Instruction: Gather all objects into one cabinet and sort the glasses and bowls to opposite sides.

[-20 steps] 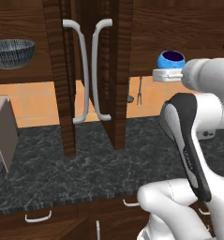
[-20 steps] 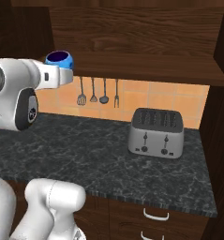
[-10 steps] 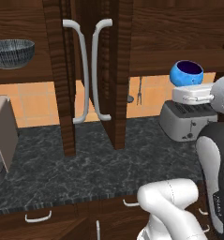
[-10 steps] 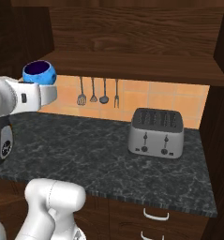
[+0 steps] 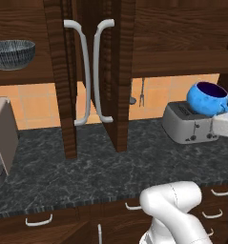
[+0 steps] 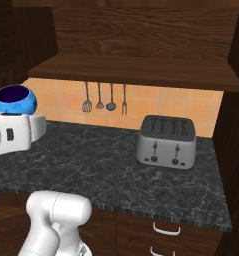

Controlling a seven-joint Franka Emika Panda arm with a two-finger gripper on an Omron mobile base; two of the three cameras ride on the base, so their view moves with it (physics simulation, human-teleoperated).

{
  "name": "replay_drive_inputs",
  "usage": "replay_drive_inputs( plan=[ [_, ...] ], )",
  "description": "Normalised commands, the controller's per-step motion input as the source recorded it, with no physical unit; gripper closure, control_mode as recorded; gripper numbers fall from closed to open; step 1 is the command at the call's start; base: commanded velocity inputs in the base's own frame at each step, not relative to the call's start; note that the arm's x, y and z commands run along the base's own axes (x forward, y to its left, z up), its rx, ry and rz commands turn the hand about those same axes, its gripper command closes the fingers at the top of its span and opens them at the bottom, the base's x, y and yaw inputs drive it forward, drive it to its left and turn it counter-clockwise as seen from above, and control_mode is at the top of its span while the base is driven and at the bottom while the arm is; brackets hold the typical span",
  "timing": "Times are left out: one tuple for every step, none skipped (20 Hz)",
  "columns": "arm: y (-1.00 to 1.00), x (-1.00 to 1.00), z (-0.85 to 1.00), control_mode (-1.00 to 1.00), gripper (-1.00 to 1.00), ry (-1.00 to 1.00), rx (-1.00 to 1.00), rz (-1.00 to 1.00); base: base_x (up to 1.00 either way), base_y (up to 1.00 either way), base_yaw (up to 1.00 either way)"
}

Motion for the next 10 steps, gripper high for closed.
replay_drive_inputs(
  plan=[
    [-0.06,-0.64,0.00,-1.00,1.00,0.00,0.00,0.00,0.00,0.00,0.00],
    [-0.11,-0.74,0.09,-1.00,1.00,0.00,0.00,0.11,0.00,0.00,0.00],
    [-0.13,-0.74,0.17,-1.00,1.00,0.00,0.05,0.14,0.00,0.00,0.00],
    [0.00,-0.69,0.20,-1.00,1.00,0.00,0.05,0.13,0.00,0.00,0.00],
    [0.00,-0.66,0.14,-1.00,1.00,0.00,0.04,0.10,0.00,0.00,0.00],
    [0.00,-0.59,0.08,-1.00,1.00,0.00,0.03,0.08,0.00,0.00,0.00],
    [0.00,-0.45,0.02,-1.00,1.00,0.00,0.00,0.00,0.00,0.00,0.00],
    [0.00,-0.28,0.00,-1.00,1.00,0.00,0.00,0.00,0.00,0.00,0.00],
    [0.00,0.00,0.00,-1.00,1.00,0.00,0.00,0.00,0.00,0.00,0.00],
    [0.00,0.00,0.00,-1.00,1.00,0.00,0.01,0.00,0.00,0.00,0.00]
  ],
)
